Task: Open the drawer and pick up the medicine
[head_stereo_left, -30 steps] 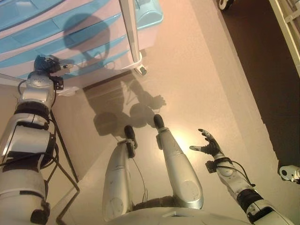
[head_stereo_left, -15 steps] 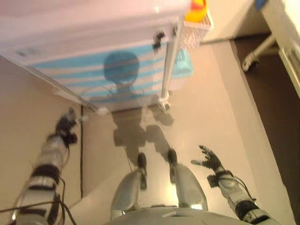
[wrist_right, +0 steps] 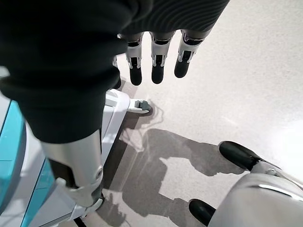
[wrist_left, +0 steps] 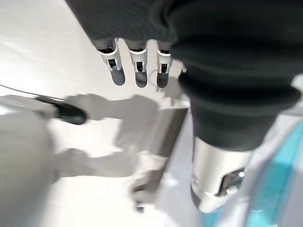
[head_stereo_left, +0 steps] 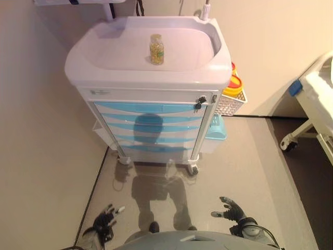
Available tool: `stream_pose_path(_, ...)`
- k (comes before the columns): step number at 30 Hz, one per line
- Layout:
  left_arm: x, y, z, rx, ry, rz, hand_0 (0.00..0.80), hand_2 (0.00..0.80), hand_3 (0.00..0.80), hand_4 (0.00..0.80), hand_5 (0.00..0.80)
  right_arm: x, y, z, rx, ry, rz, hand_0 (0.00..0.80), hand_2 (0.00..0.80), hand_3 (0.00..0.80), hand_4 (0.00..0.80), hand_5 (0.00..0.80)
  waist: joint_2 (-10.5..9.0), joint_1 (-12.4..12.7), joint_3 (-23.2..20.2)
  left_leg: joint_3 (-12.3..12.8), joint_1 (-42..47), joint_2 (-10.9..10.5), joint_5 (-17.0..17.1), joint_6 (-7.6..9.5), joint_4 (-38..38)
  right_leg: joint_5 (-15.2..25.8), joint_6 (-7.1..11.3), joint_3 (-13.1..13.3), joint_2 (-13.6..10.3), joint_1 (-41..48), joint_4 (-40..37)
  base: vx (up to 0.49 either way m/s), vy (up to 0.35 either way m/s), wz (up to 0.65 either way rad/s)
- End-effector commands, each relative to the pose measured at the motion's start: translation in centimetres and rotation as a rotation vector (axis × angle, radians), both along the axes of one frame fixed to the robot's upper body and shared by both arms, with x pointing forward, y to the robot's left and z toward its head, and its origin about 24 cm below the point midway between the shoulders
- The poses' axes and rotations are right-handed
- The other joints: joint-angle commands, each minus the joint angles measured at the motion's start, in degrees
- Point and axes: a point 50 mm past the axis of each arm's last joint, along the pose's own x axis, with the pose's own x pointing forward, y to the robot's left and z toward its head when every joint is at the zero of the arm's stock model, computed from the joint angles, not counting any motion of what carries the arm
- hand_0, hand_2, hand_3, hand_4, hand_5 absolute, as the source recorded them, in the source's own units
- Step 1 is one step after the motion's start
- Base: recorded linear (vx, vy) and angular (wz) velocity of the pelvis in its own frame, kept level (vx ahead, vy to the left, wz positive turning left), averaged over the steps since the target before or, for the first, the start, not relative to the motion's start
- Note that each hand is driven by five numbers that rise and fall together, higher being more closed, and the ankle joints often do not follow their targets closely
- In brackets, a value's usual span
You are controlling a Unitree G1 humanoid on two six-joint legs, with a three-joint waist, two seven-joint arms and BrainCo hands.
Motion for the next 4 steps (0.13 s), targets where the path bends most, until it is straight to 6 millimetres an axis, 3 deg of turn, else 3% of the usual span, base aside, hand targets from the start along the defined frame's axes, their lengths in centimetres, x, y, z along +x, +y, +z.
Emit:
stream_pose_path(1, 1.5, -1.0, 0.0, 0.009, -0.01, -0.108, 0.0, 0.0, 0.0, 0.0, 0.0, 1.2, 0.9, 0.1, 0.049, -0.014, 0.005, 0.0, 0.0, 0.0, 0.0, 0.0, -1.71, 0.8, 0.8, 2.3, -0.9, -2.2, -4.3, 0.69, 1.2, 1.2, 2.62, 0.0, -0.7, -2.1, 2.6, -0.033, -0.03, 0.0)
stream_pose_path(4, 2.5, -1.1, 0.3, 0.038, -0.055, -0.189, 0.0, 0.0, 0.0, 0.0, 0.0, 1.1, 1.3, -0.1, 0.072, 0.032, 0.04, 0.0, 0.0, 0.0, 0.0, 0.0, -1.97, 0.8, 0.6, 2.7, -0.8, -2.6, -5.2, 1.03, 2.3, 1.2, 2.54, 0.1, -0.7, -1.6, 2.4, -0.032, -0.014, -0.01)
